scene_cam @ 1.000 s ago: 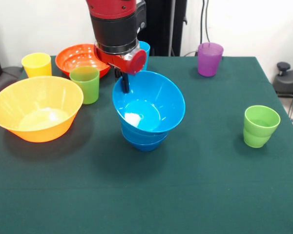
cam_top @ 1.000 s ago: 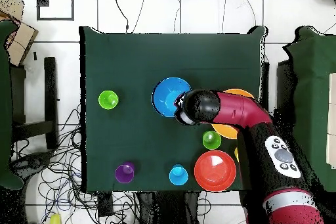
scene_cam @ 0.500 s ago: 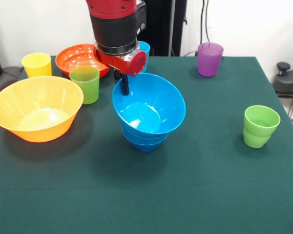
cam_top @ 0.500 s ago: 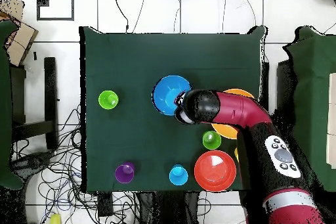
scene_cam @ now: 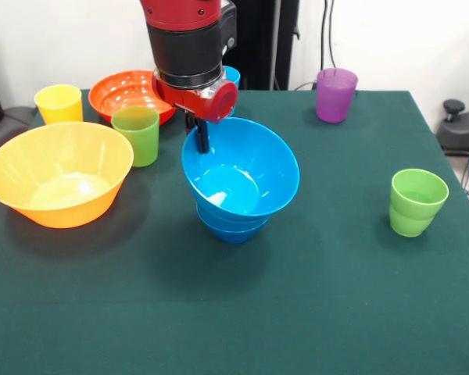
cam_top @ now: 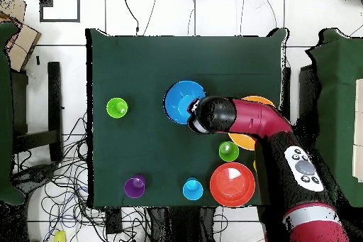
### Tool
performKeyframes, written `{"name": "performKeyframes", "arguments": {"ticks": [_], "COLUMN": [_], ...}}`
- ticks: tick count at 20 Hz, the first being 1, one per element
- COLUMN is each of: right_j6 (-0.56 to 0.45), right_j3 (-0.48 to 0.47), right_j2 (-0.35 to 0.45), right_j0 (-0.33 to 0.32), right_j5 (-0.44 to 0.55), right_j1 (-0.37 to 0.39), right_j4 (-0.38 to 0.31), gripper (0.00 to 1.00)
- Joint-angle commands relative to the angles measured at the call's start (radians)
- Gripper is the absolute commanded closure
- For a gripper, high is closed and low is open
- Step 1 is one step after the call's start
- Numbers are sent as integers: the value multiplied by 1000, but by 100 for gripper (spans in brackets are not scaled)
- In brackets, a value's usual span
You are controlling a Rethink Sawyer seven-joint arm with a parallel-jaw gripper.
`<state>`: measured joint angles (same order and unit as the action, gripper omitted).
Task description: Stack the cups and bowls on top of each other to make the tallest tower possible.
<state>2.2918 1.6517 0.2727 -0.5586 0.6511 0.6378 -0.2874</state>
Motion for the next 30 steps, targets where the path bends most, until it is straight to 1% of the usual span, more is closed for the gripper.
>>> {"name": "performKeyframes", "arguments": {"ticks": [1, 17, 26, 30], "right_j6": [-108, -104, -120, -118], "right_j3": [-5, -13, -37, -31], "right_j2": [69, 64, 69, 68], "right_j0": [23, 29, 26, 26], "right_j5": [-39, -61, -38, -44], "right_j1": [-54, -68, -74, -73], "right_j4": [-64, -77, -73, -75], "gripper": [100, 100, 100, 100]}}
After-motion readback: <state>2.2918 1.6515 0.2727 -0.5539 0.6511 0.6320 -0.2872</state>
